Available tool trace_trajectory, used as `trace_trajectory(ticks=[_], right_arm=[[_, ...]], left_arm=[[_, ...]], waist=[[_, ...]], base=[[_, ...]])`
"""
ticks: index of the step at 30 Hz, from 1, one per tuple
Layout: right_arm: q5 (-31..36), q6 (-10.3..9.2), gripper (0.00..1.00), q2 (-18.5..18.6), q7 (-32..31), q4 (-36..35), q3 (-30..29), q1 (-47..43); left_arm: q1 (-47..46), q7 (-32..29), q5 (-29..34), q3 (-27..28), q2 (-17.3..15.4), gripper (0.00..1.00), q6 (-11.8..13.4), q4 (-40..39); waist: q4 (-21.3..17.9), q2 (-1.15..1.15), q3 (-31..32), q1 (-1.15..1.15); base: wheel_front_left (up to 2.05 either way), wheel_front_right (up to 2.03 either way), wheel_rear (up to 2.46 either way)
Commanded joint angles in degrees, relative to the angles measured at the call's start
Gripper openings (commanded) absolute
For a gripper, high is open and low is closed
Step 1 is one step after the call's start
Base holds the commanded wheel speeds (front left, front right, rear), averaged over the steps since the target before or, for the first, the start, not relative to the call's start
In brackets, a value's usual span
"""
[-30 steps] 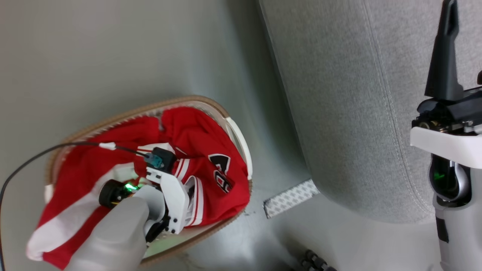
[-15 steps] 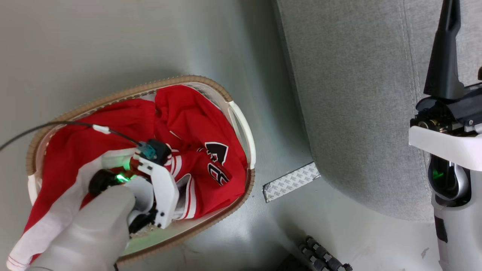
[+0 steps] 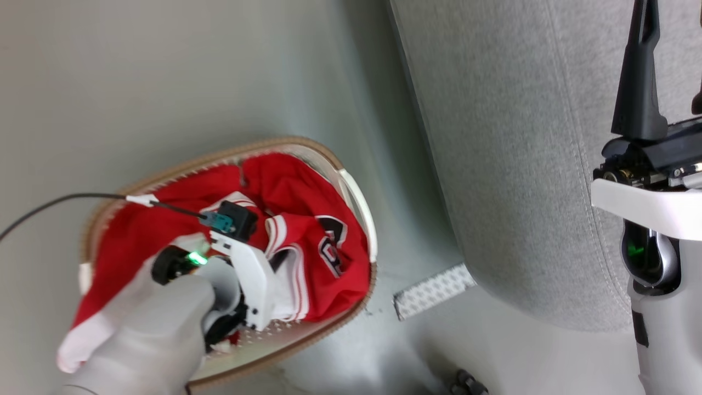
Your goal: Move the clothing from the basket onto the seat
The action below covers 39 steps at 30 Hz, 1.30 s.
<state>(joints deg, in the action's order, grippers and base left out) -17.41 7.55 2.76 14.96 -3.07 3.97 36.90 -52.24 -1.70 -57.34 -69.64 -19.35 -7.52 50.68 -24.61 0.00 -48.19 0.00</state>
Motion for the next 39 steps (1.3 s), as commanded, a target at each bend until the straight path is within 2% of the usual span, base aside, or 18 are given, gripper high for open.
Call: trace_trajectory(ticks=[1, 13, 19, 23, 25, 30, 39], right_arm=[[0.27, -0.12, 1.00, 0.07, 0.17, 0.39, -0.37, -0.93], [6.30, -0.12, 1.00, 0.13, 0.17, 5.35, -0.96, -7.51], [6.01, -0.12, 1.00, 2.23, 0.17, 7.59, -0.97, -11.58], [5.27, -0.12, 1.00, 3.40, 0.17, 8.80, -0.64, -14.49], [5.02, -0.12, 1.00, 3.88, 0.17, 9.31, -0.50, -15.87], [4.12, -0.12, 1.00, 4.13, 0.17, 10.35, 0.16, -19.55], [2.32, -0.12, 1.00, 3.73, 0.17, 11.15, 1.38, -24.72]], left_arm=[[0.27, 0.96, -0.58, -0.31, 0.38, 0.00, 0.07, -0.05], [6.08, 12.31, -5.90, -2.83, 5.34, 0.00, 0.07, -1.67], [8.90, 15.46, -6.76, -3.27, 7.03, 0.00, 0.07, -3.04], [9.95, 16.59, -6.38, -2.71, 6.95, 0.00, 0.07, -4.53], [10.10, 16.94, -5.27, -1.27, 6.69, 0.00, 0.07, -5.50], [11.85, 16.87, 0.41, 6.81, 5.44, 0.00, 0.51, -11.10], [15.16, 16.87, 11.09, 18.23, 2.39, 0.00, 4.72, -24.75]], waist=[[2.35, 0.00, 3.46, 0.00], [10.16, 0.00, 23.12, 0.00], [13.49, 0.00, 31.81, 0.00], [15.27, 0.00, 36.79, 0.00], [15.97, 0.00, 38.98, 0.00], [17.46, 0.00, 44.00, 0.00], [18.73, 0.00, 49.48, 0.00]], base=[[0.00, 0.00, 0.00], [0.00, 0.00, 0.00], [0.00, 0.00, 0.00], [0.00, 0.00, 0.00], [0.00, 0.00, 0.00], [0.00, 0.00, 0.00], [0.00, 0.00, 0.00]])
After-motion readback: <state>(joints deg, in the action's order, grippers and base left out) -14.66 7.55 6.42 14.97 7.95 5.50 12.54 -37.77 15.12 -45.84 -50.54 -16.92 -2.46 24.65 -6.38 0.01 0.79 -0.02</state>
